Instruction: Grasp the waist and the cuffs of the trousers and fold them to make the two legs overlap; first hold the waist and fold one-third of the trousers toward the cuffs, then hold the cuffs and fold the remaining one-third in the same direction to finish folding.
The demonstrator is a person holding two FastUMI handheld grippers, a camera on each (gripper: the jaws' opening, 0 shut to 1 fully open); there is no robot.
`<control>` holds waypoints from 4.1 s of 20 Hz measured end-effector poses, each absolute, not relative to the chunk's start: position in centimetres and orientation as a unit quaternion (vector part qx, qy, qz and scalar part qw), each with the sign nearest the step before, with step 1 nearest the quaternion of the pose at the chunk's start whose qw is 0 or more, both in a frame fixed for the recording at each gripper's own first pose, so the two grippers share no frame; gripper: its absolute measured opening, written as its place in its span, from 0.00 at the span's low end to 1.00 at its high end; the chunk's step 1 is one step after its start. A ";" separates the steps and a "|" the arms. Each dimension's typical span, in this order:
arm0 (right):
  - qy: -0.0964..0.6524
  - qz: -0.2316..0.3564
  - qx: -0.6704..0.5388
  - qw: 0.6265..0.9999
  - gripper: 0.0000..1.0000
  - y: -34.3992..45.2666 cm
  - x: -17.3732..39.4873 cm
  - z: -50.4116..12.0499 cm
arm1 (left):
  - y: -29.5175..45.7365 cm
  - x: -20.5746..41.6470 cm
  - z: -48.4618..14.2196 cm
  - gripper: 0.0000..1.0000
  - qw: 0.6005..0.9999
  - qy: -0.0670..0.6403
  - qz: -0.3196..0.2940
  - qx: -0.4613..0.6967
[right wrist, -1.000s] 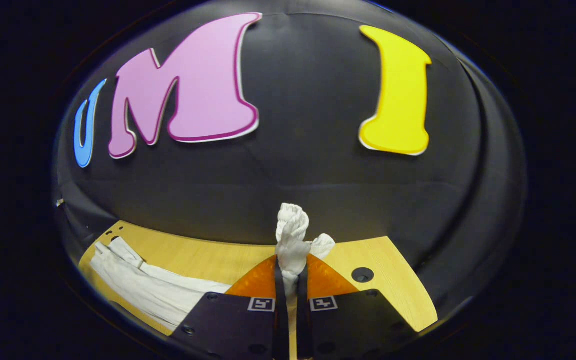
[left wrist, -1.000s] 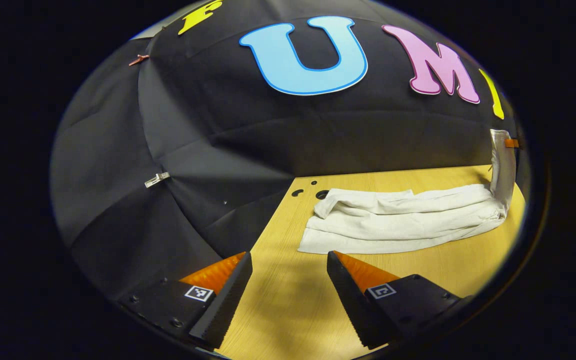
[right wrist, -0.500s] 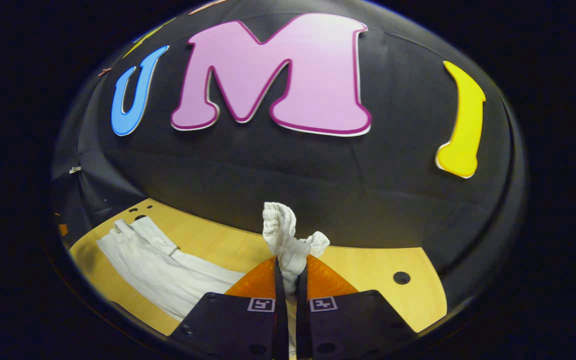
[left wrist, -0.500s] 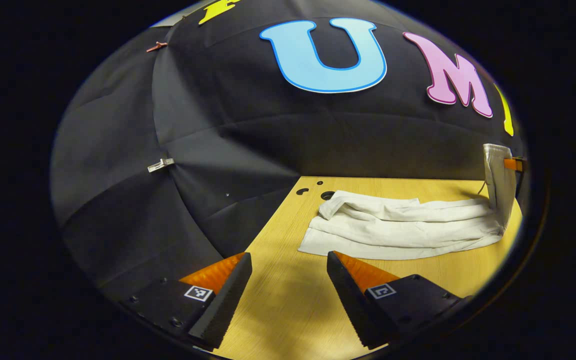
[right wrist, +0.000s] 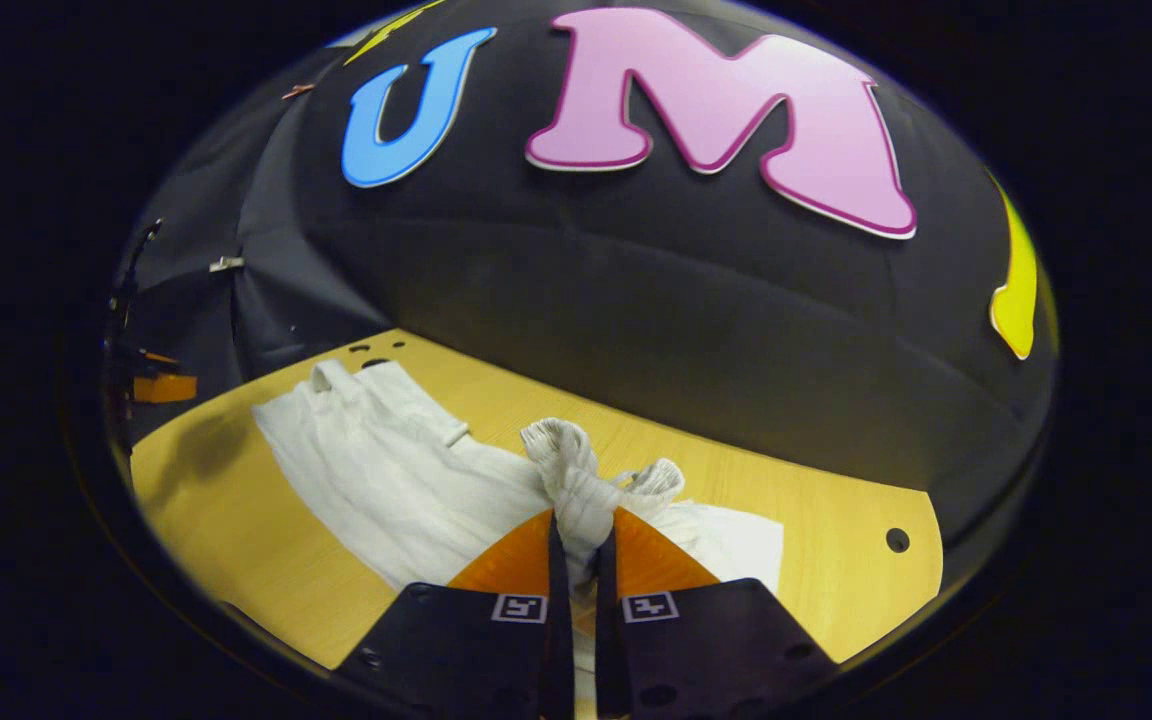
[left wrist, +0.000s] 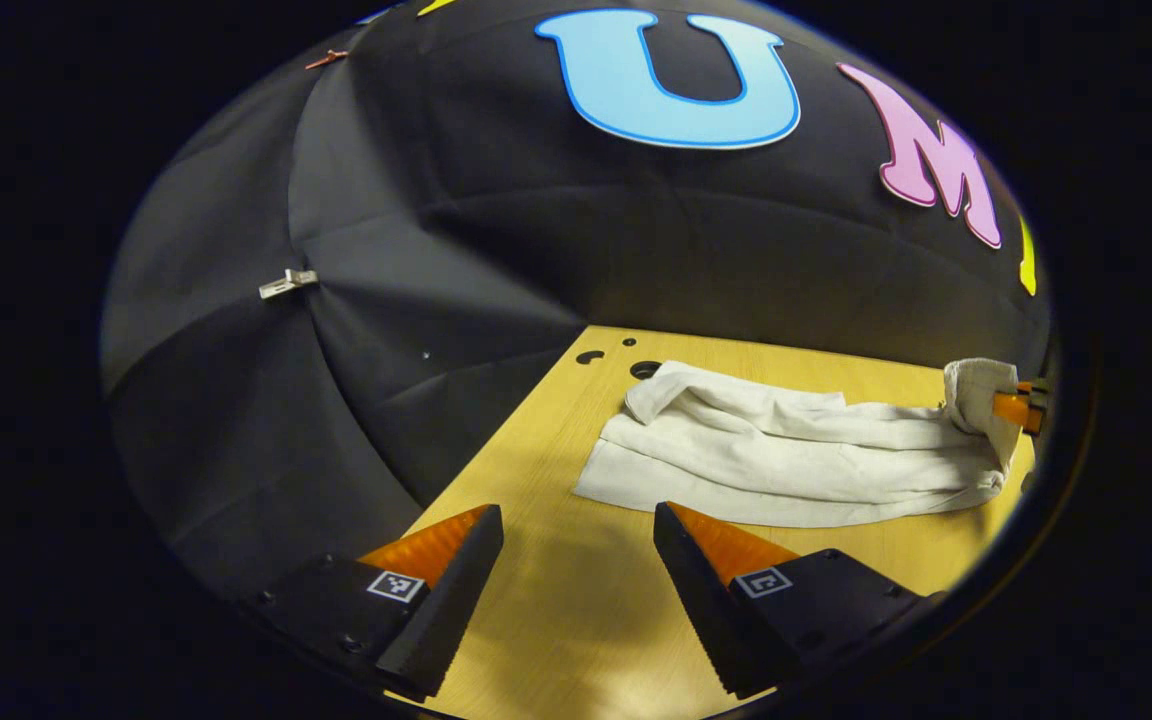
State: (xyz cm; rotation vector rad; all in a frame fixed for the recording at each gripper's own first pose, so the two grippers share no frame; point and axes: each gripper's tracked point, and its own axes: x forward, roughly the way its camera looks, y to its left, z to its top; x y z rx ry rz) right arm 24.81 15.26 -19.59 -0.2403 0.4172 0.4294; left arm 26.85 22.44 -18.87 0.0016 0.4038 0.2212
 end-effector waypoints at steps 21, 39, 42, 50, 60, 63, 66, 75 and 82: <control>0.375 0.107 -0.012 0.921 0.99 8.1 -1.5 -24.2 | 21.5 45.4 -24.7 0.97 0.963 0.254 0.049 -0.078; 0.381 0.097 -0.020 0.919 0.99 10.0 -5.3 -12.9 | 18.2 47.2 -25.9 0.30 0.960 0.279 0.017 0.025; 0.362 0.105 -0.032 0.926 0.99 9.8 -4.4 -10.7 | 17.9 46.9 -26.0 0.06 0.957 0.284 0.011 0.059; 0.370 0.131 -0.035 0.919 0.99 6.6 -1.5 -12.7 | 16.8 45.1 -25.3 0.06 0.956 0.290 0.045 0.001; 0.351 0.117 -0.006 0.929 0.99 -0.8 0.8 -13.7 | 10.7 42.9 -12.6 0.06 0.980 0.194 0.028 -0.030; 0.333 0.107 0.005 0.937 0.99 -2.5 1.5 -13.3 | 4.8 42.4 -9.3 0.06 0.985 0.171 0.002 -0.027; 0.320 0.106 0.020 0.941 0.99 -3.6 1.6 -13.4 | -1.1 41.9 -7.9 0.06 0.986 0.164 -0.024 -0.033; 0.283 0.081 0.064 0.954 0.99 -8.6 1.6 -12.7 | -17.9 38.6 -4.3 0.06 0.981 0.153 -0.112 -0.038; 0.270 0.039 0.078 0.959 0.99 -14.2 0.6 -12.8 | -29.5 36.4 -4.3 0.06 0.972 0.150 -0.181 0.012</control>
